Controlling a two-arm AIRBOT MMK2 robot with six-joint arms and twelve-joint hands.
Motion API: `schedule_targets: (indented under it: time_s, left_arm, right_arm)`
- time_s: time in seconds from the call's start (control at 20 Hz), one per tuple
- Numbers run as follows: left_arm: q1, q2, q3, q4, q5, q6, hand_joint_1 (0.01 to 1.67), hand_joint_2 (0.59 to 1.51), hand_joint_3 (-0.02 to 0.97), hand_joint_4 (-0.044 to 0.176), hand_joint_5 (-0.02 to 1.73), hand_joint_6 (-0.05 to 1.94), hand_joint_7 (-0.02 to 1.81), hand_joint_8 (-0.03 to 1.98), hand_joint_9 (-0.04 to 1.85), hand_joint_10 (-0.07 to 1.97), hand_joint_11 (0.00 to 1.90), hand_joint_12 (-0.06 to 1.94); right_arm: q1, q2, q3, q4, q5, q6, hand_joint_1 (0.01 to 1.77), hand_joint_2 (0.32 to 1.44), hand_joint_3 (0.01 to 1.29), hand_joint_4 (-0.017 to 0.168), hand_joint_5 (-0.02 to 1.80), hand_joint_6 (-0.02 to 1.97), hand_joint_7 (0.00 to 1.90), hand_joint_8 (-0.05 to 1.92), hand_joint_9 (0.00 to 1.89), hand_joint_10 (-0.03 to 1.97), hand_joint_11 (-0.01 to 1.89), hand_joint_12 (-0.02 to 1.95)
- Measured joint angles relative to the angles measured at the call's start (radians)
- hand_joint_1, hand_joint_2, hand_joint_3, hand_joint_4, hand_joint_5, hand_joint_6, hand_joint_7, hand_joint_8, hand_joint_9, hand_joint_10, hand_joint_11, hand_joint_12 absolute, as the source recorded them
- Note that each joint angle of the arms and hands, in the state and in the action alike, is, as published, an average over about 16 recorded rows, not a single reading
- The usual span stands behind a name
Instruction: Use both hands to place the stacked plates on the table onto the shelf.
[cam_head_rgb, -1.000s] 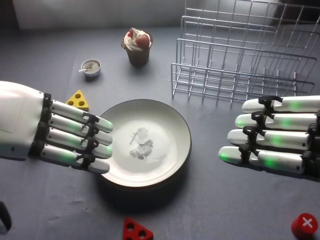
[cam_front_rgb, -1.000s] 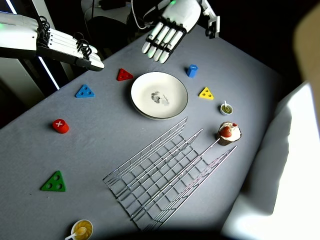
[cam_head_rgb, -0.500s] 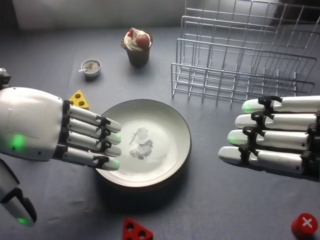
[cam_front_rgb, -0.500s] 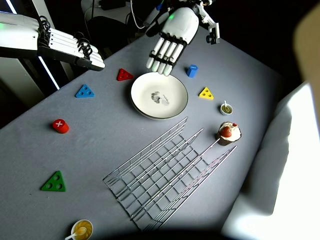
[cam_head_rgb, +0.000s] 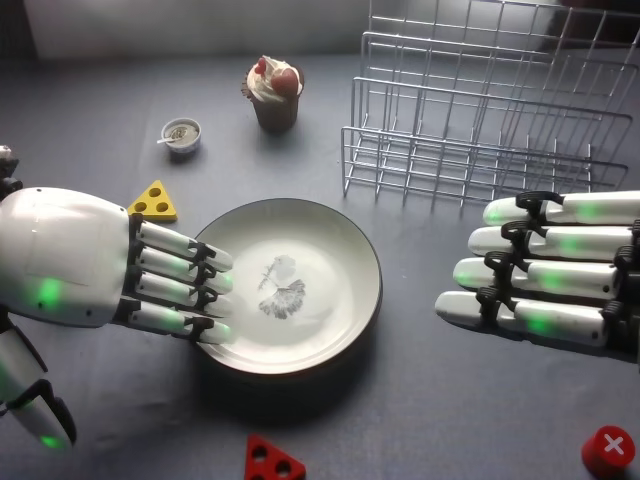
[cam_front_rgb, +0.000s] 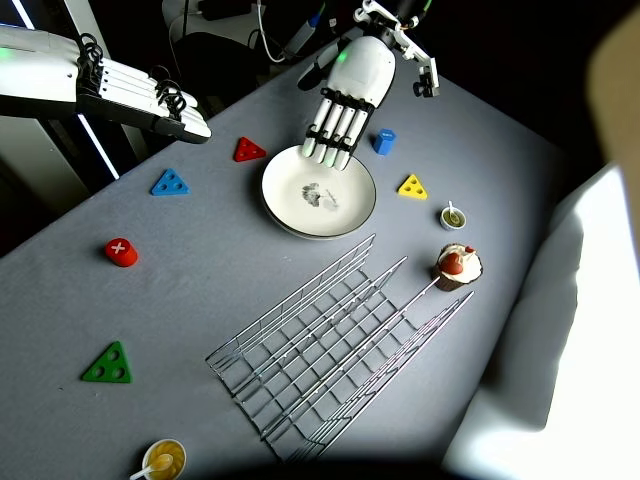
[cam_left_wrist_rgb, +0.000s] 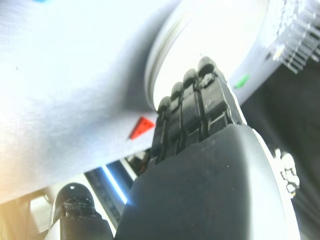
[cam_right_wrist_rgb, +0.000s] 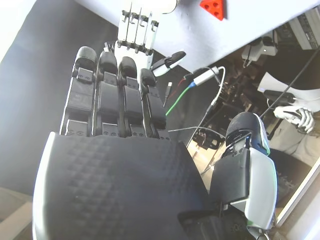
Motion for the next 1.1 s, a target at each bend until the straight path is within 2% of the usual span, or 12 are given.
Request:
schedule_targets:
  time_s: [0.5,1.1]
  left_arm:
    - [0.045,-0.015,0.006,-0.002,0.071,-0.011,0.02,0.915,0.016,-0.007,0.02,0.0,0.07,0.0,0.07,0.0,0.07,0.02]
    - [0.063,-0.052,0.015,-0.019,0.094,-0.041,0.03,0.913,0.016,-0.008,0.01,-0.02,0.05,-0.01,0.08,0.0,0.07,0.02]
  right_arm:
    - [0.0,-0.003,0.002,0.0,-0.005,0.0,0.03,0.98,0.02,0.007,0.16,0.0,0.22,0.0,0.22,0.01,0.2,0.03]
    - [0.013,-0.033,0.028,0.021,-0.025,0.0,0.03,0.98,0.02,0.007,0.15,0.0,0.21,0.0,0.21,0.01,0.2,0.02]
